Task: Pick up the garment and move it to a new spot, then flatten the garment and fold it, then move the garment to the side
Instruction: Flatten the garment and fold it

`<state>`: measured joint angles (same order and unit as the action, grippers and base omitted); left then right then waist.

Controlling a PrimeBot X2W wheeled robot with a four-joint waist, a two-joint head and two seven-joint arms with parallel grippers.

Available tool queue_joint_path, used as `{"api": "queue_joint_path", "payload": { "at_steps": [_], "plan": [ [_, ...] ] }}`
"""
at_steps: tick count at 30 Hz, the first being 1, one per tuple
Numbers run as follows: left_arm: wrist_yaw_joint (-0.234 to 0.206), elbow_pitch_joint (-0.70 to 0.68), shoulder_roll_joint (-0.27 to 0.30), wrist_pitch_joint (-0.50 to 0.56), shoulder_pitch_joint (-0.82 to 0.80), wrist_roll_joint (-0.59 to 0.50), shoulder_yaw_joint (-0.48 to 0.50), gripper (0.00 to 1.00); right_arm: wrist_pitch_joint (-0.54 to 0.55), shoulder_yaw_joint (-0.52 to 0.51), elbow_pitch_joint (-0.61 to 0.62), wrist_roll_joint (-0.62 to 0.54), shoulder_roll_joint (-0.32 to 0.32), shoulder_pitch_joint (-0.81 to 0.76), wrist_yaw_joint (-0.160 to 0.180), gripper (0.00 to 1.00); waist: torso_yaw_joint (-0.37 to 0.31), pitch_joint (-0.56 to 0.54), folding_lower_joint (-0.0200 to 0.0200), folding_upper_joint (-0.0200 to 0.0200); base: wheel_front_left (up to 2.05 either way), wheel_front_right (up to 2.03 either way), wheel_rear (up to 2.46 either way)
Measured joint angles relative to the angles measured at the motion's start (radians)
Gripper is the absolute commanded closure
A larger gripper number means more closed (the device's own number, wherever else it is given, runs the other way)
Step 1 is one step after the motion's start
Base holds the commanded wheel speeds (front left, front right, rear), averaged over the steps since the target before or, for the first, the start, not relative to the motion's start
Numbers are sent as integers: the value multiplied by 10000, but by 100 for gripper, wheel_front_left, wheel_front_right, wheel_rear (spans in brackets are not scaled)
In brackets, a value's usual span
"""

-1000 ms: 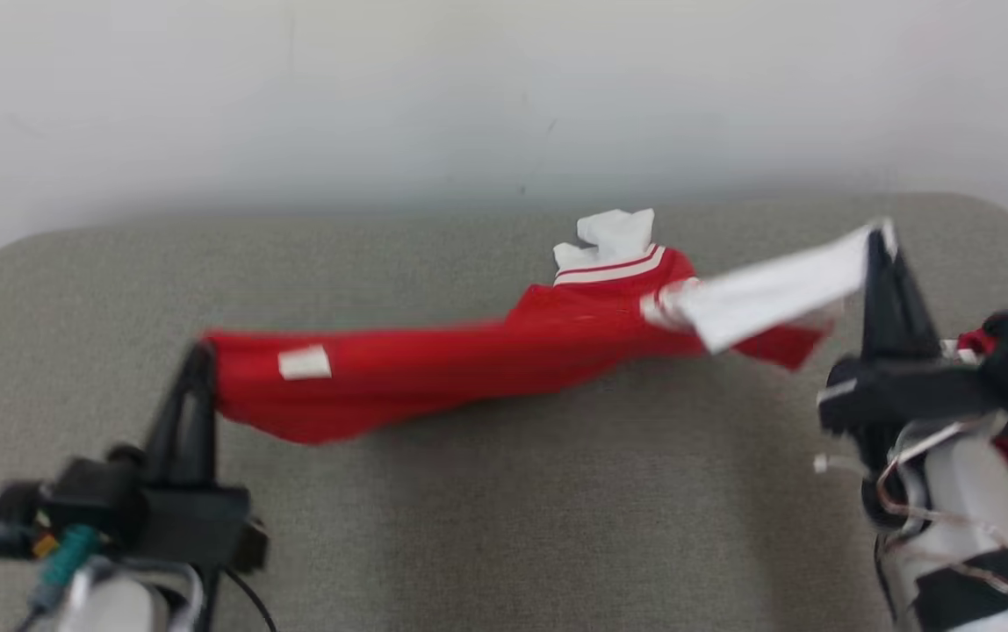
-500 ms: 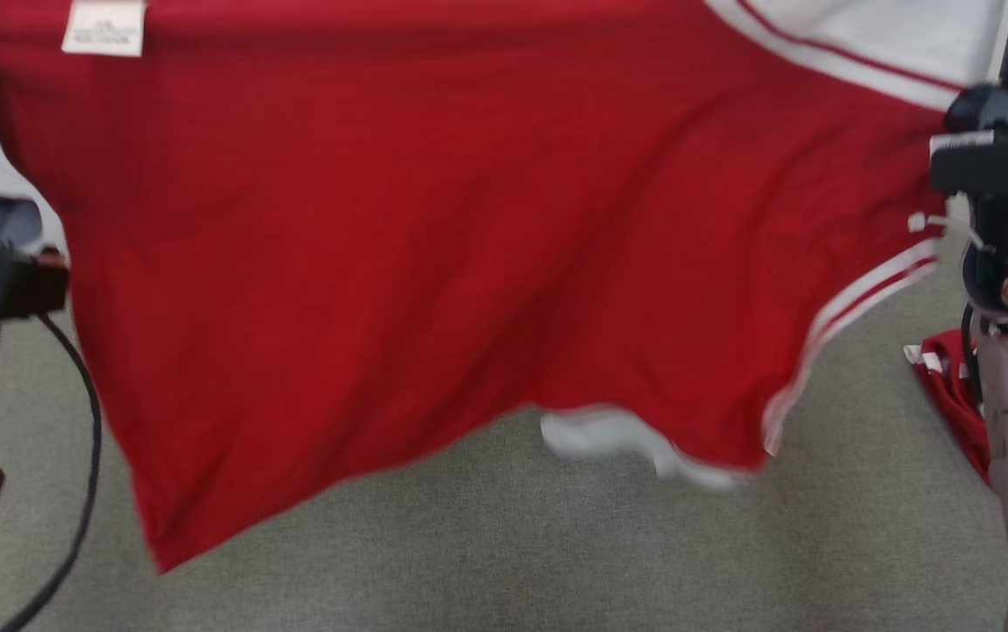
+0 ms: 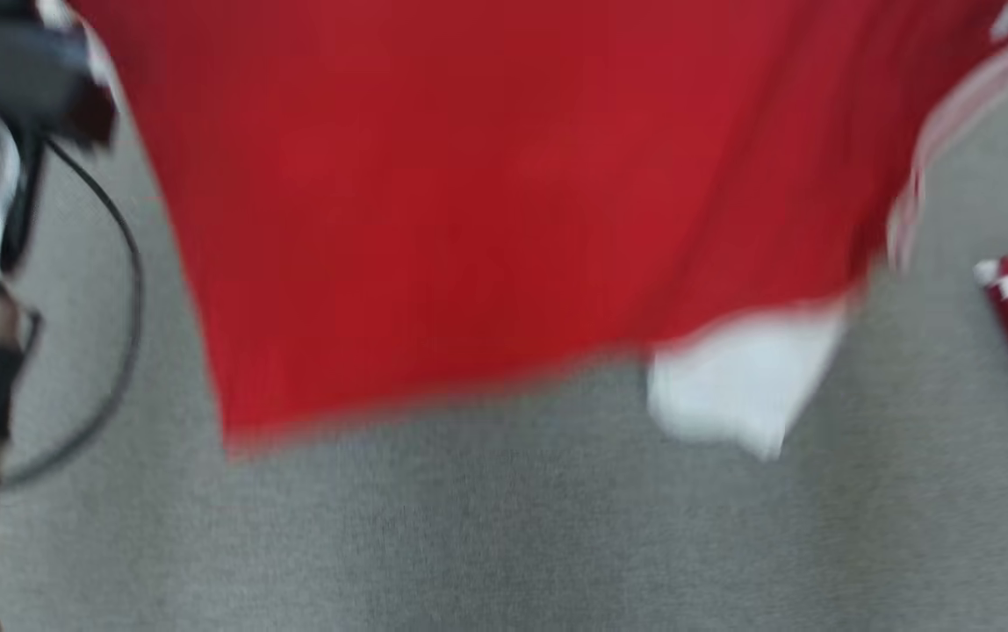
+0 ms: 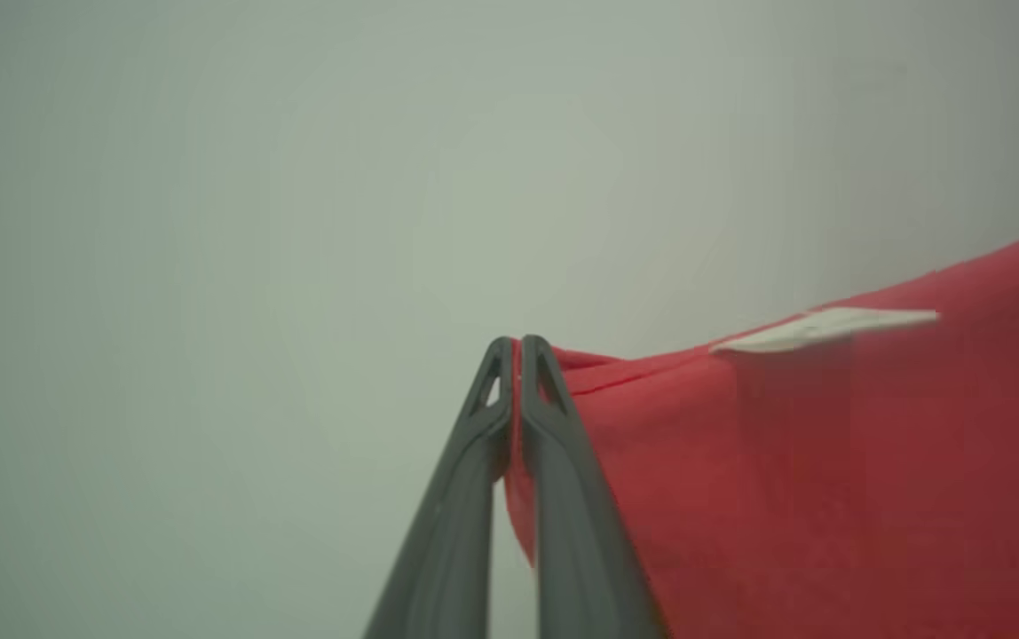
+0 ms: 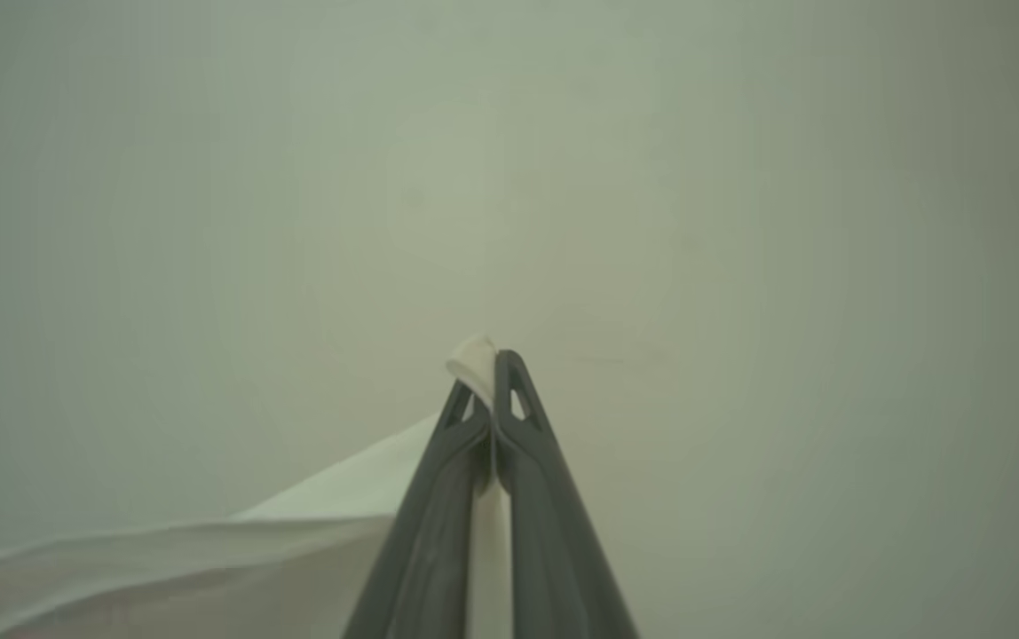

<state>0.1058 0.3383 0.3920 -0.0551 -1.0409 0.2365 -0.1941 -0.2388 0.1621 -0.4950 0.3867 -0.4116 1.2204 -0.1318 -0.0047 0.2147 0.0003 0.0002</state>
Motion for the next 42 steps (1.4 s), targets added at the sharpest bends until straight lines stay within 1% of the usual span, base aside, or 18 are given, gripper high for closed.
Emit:
{"api": "queue_joint_path", "payload": {
  "at_steps": [2,6,9,13,16,20,23,27,28,32,34,38,42],
  "plan": [
    [-265,594,-59,-357,-827,-127,48,100,-90,-50,-460,-387,-73,851,0,100,37,467,1,1,0,0,0],
    [-353,1275,-127,-1360,-2524,-702,-194,100,-209,-430,-1001,-918,-115,2265,0,100,96,1321,1,0,0,0,0],
    [-355,1730,-176,-1814,-3209,-861,-274,100,-228,-761,-859,-1174,-140,2557,0,100,127,1812,1,1,0,0,0],
    [-349,2399,-291,-2002,-3260,-740,-205,100,-230,-1080,-681,-1198,-100,2273,0,100,131,2206,2,0,0,0,0],
    [-462,2708,-512,-2059,-2542,-535,-23,100,-245,-1168,-491,-1051,-69,1383,-2,100,58,2328,-1,1,0,0,0],
    [-545,2475,-823,-2075,-1158,-428,188,100,-249,-1325,59,-627,-27,-71,0,100,-44,2441,-1,0,0,0,0],
    [-627,2197,-1195,-2075,184,-374,451,100,-247,-1613,529,-343,138,-1573,0,100,-109,2442,-1,1,0,0,0],
    [-713,1829,-1699,-2075,1972,-171,970,100,-245,-1987,978,-155,529,-3617,0,100,-168,2240,-3,-1,0,0,0],
    [-713,1829,-1699,-2075,1972,-171,970,100,-245,-1987,978,-155,529,-3617,0,100,-168,2240,-3,-1,0,0,0],
    [-610,1638,-2132,-2075,3525,-178,1498,100,-245,-2123,1152,-188,924,-5280,0,100,-254,1905,-4,-1,0,0,0],
    [-531,1565,-2324,-2075,4254,-157,1852,100,-245,-2290,1133,-184,1168,-5978,-2,100,-306,1693,-4,-1,0,0,0],
    [-383,1386,-2729,-2075,5478,-242,2393,100,-245,-2431,1037,-234,1459,-7273,-2,100,-405,1194,-5,-1,0,0,0],
    [-161,1509,-2940,-2075,6601,-240,3014,100,-245,-2631,1007,-226,1894,-8439,-4,100,-496,612,-6,-3,0,0,0]
  ]
}}
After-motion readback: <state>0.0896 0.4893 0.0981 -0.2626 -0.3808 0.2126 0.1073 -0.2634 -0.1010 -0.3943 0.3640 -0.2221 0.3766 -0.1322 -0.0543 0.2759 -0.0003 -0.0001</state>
